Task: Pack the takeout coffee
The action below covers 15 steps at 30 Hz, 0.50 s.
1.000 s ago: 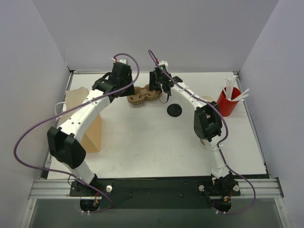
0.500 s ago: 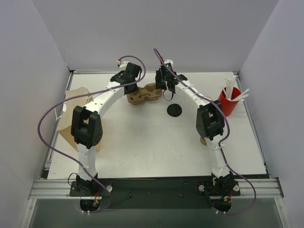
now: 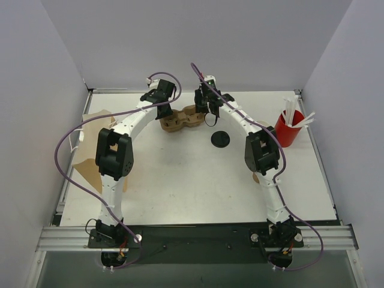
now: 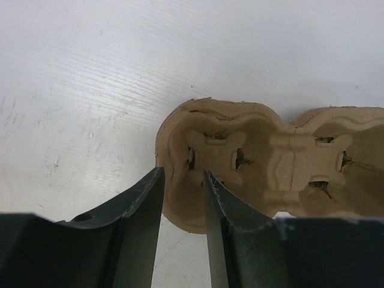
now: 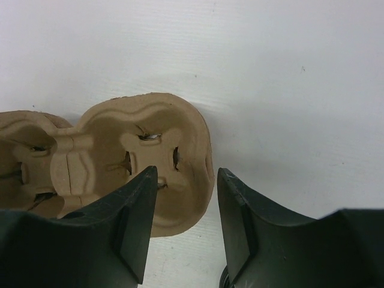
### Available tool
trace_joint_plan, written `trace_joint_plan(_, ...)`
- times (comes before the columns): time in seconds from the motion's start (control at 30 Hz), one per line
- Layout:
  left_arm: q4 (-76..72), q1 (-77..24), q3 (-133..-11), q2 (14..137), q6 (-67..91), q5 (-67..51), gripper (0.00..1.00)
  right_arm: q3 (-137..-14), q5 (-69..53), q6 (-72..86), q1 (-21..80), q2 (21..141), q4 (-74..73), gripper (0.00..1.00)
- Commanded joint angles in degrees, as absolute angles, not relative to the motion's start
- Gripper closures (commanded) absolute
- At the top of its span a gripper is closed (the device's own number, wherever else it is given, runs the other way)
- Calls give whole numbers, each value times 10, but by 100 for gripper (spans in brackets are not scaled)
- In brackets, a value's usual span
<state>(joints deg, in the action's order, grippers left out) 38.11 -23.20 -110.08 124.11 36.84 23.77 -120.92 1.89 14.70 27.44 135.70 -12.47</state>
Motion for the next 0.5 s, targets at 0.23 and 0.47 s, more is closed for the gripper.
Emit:
trace_joint_plan(0.23, 355, -221, -1092, 1250, 376, 243, 57, -1216, 16, 138, 276, 1361, -137, 61)
trace_joint_plan(0.47, 345, -213, -1084, 1256, 378, 229, 56, -1215, 16, 138, 276, 1362, -137, 62)
